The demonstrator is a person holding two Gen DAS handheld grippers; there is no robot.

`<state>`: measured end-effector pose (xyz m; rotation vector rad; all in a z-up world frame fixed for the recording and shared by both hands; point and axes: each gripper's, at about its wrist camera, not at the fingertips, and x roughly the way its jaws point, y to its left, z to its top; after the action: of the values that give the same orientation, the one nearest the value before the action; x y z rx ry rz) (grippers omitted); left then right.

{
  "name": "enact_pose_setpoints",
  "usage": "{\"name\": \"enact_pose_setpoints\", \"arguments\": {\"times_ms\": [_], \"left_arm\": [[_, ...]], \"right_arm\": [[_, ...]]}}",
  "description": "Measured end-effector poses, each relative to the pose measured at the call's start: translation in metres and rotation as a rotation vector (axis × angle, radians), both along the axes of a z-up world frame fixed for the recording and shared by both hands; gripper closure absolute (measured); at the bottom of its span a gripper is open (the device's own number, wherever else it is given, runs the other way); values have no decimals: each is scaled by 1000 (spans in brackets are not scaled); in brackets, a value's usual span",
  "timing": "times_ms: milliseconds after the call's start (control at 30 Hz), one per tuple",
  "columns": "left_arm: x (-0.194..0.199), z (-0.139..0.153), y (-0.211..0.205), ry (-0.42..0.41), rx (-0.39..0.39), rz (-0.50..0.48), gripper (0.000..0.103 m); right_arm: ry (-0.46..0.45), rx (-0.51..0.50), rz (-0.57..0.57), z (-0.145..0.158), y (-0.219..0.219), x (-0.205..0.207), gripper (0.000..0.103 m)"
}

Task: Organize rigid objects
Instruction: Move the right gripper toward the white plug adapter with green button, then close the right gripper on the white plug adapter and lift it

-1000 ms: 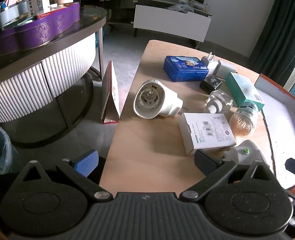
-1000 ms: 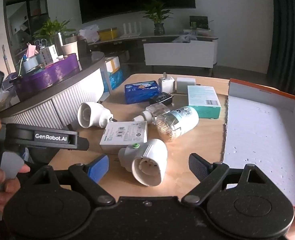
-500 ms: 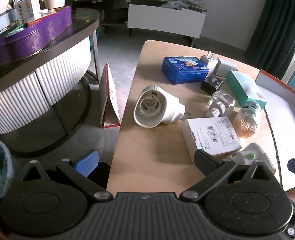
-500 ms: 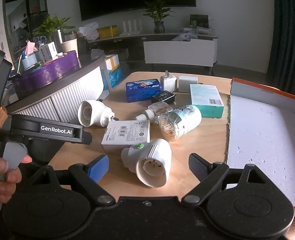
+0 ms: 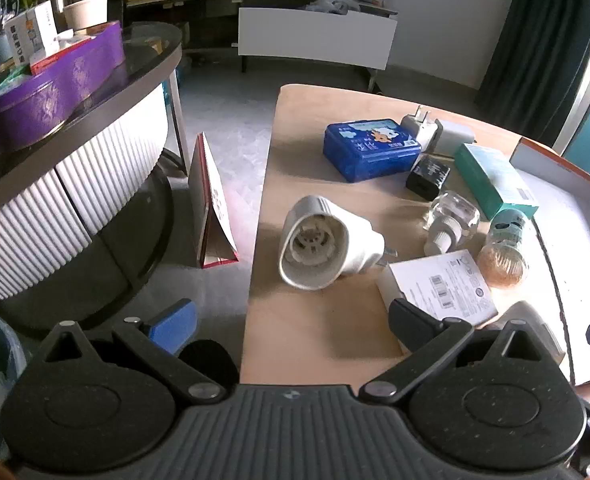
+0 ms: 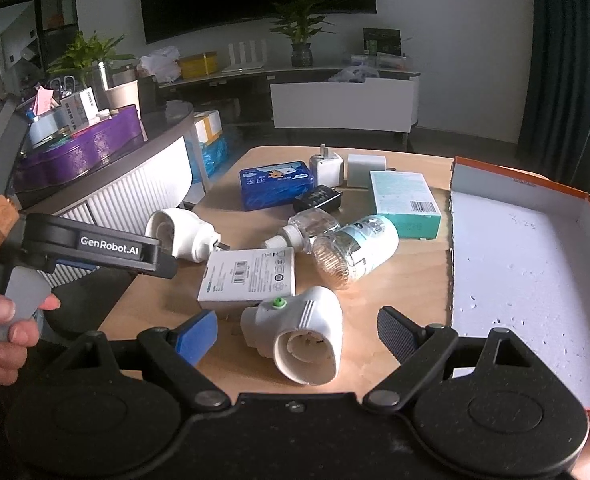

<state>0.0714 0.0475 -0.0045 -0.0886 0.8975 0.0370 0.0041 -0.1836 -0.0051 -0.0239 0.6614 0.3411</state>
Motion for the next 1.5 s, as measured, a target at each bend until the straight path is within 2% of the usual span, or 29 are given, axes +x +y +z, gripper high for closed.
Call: {"name": "enact_pose_setpoints", "arguments": {"times_ms": [933, 1267, 1333, 1400, 1467, 1500], "left_arm": [[32, -10, 5, 11, -6, -51, 0], [53, -29, -5, 13, -4, -151, 0], [56, -34, -5, 15, -18, -163, 2], [57, -35, -5, 4, 1, -151, 11], [56, -34, -4, -10, 11, -144, 15], [56, -34, -3, -17, 8, -137, 20]], "right_arm": [[23, -10, 37, -12, 11, 16, 1], [39, 6, 73, -24, 12, 24, 1], [42, 2, 69, -27, 12, 27, 1], [41, 4, 64, -28, 11, 30, 1], [57, -1, 54, -32, 12, 35, 1], [75, 7, 60, -34, 12, 37, 1]]}}
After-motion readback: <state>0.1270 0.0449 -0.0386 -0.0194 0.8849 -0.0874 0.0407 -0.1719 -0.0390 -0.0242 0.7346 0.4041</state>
